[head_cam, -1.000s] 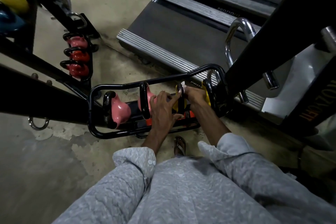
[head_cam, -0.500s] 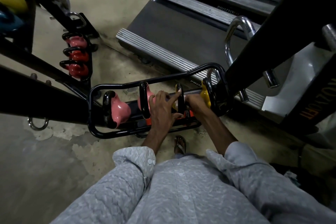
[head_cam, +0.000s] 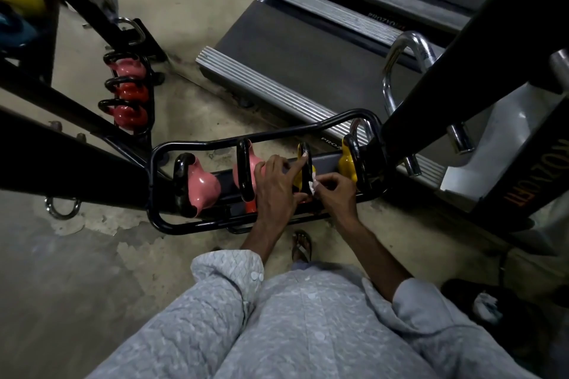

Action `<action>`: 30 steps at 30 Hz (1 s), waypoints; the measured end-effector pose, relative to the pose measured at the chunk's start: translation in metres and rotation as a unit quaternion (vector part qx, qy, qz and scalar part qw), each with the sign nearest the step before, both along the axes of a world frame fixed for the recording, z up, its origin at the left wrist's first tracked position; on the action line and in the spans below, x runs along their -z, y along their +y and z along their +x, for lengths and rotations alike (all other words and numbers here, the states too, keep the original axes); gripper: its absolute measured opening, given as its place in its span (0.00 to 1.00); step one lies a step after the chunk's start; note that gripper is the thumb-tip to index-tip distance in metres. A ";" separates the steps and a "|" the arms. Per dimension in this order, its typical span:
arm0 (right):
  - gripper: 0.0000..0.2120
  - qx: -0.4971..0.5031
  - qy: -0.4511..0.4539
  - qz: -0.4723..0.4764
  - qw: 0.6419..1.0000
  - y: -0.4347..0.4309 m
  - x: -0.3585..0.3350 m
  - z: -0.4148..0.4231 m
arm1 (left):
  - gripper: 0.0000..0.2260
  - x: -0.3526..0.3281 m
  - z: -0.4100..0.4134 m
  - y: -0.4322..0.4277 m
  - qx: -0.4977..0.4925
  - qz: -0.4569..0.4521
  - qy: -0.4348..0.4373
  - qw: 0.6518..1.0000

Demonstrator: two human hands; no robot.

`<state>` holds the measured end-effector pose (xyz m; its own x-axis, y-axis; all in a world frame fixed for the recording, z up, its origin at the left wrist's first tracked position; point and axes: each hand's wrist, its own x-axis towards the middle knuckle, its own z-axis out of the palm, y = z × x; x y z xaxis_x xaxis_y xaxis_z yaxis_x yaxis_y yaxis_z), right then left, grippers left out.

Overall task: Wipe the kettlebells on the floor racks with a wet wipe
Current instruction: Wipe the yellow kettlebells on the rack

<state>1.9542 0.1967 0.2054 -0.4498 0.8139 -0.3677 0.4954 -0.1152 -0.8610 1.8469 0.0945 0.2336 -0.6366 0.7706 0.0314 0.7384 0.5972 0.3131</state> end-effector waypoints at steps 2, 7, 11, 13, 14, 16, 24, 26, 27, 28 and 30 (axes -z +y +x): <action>0.03 0.035 0.024 -0.002 0.999 0.001 -0.008 -0.007 | 0.44 0.001 0.000 0.000 -0.002 0.009 -0.010 1.000; 0.08 0.072 0.060 -0.002 0.996 0.030 -0.021 -0.050 | 0.43 0.003 0.002 -0.003 -0.007 0.023 -0.022 0.999; 0.06 -0.043 0.018 0.024 0.999 0.062 -0.029 -0.078 | 0.45 0.002 0.001 -0.003 -0.010 0.023 -0.024 0.999; 0.04 -0.132 -0.027 0.061 0.989 0.076 -0.031 -0.084 | 0.44 0.001 0.000 -0.001 -0.011 0.017 -0.022 1.000; 0.04 -0.163 -0.049 0.073 0.983 0.083 -0.030 -0.086 | 0.44 0.001 0.000 0.000 -0.012 0.013 -0.020 1.000; 0.04 -0.220 -0.084 0.075 0.969 0.094 -0.033 -0.091 | 0.43 -0.001 -0.001 0.002 -0.013 0.009 -0.019 1.000; 0.07 -0.497 -0.209 0.207 0.816 0.108 -0.064 -0.129 | 0.41 -0.002 0.004 0.003 -0.013 -0.012 0.007 1.000; 0.07 -0.543 -0.249 0.245 0.764 0.101 -0.072 -0.138 | 0.40 -0.004 0.005 0.004 -0.021 -0.018 0.023 0.999; 0.07 -0.563 -0.260 0.259 0.741 0.097 -0.076 -0.141 | 0.40 -0.004 0.005 0.004 -0.025 -0.019 0.026 0.999; 0.08 -0.580 -0.265 0.269 0.722 0.094 -0.077 -0.144 | 0.40 -0.005 0.005 0.005 -0.027 -0.023 0.026 0.999; 0.08 -0.605 -0.276 0.279 0.692 0.091 -0.080 -0.145 | 0.40 -0.005 0.005 0.006 -0.027 -0.036 0.027 0.999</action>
<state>1.8094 0.2874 0.2855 -0.8427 0.0480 -0.5362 0.2094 0.9468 -0.2442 1.8524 0.1008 0.2387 -0.6755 0.7373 0.0122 0.7196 0.6555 0.2288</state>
